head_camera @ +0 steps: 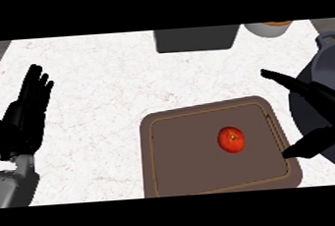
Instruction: Pick the tomato from the tray and place it in the pot
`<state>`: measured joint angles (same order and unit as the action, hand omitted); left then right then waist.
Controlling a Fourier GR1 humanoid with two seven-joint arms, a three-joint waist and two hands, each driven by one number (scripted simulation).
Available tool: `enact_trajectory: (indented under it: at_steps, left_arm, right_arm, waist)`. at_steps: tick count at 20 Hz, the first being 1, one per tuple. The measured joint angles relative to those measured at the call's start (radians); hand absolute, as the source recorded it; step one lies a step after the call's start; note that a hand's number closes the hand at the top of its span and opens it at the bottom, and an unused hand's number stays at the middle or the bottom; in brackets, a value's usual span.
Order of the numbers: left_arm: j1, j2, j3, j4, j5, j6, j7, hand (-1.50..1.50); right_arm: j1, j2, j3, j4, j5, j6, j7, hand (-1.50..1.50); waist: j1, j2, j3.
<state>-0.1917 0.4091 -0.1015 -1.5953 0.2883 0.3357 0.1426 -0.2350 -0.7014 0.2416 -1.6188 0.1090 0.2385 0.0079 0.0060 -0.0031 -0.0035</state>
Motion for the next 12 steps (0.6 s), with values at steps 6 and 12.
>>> enact_trajectory:
  at_steps: [6,12]
  left_arm:
    - [-0.003,-0.006,0.015,0.0,-0.003,-0.018,0.008,0.0]
    - [0.001,-0.04,0.039,0.004,-0.034,-0.039,0.002,0.0]
  right_arm:
    - [-0.06,0.051,0.123,-0.077,0.06,0.098,0.256,-1.5]
    - [-0.067,0.153,0.138,-0.117,0.104,0.168,0.396,-1.5]
  waist:
    - [0.0,0.002,0.002]
    - [-0.003,0.002,0.003]
